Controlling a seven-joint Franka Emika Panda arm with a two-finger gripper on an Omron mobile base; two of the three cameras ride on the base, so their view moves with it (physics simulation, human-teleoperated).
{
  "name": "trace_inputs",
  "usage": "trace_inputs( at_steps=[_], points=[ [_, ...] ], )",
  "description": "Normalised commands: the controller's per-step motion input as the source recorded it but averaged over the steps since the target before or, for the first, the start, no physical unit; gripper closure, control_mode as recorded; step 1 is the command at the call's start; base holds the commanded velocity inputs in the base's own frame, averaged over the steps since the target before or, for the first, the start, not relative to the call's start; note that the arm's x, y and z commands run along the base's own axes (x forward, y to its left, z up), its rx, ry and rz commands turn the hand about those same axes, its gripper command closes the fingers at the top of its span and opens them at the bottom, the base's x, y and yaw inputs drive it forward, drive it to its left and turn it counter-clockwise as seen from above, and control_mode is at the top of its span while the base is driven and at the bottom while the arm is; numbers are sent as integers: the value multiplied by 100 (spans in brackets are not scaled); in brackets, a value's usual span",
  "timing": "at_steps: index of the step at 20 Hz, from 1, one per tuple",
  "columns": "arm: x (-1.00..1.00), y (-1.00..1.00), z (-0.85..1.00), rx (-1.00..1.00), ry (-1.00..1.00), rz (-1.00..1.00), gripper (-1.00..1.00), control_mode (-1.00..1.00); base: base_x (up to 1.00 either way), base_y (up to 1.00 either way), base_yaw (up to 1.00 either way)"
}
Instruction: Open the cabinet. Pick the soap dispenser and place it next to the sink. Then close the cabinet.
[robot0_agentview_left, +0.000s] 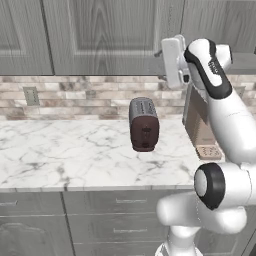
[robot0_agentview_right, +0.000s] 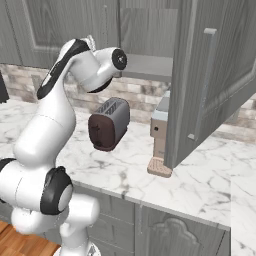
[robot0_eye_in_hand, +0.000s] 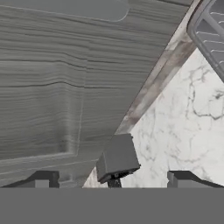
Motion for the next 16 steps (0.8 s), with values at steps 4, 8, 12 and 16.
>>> trace_inputs(
  at_steps=[4, 8, 12, 16],
  points=[
    [-60, 0, 14, -14, -16, -4, -100, -100, 0, 0, 0],
    [-62, 0, 12, -16, -16, -15, -100, -100, 0, 0, 0],
    [-57, -4, 12, -9, -10, -33, -100, -100, 0, 0, 0],
    [-51, -9, 14, -1, -3, -37, -100, -100, 0, 0, 0]
  ],
)
